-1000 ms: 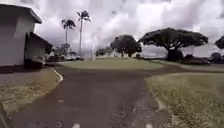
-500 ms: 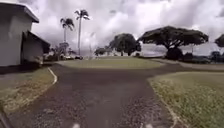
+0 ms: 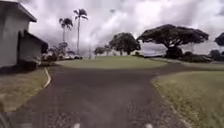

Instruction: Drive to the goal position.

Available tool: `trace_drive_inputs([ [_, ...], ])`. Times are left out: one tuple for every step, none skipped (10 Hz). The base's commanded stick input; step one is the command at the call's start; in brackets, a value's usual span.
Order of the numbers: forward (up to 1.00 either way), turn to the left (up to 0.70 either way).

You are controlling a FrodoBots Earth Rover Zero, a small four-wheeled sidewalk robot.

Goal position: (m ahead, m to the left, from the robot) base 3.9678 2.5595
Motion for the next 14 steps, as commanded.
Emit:
trace_drive_inputs([
  [0.7,0.0],
  [0.7,0.0],
  [0.7,0.0],
  [0.7,0.0],
  [0.7,0.0],
  [0.7,0.0],
  [0.7,0.0],
  [0.7,0.0],
  [0.7,0.0],
  [0.7,0.0],
  [0.7,0.0],
  [0.7,0.0],
  [0.7,0.0],
  [0.7,0.0],
])
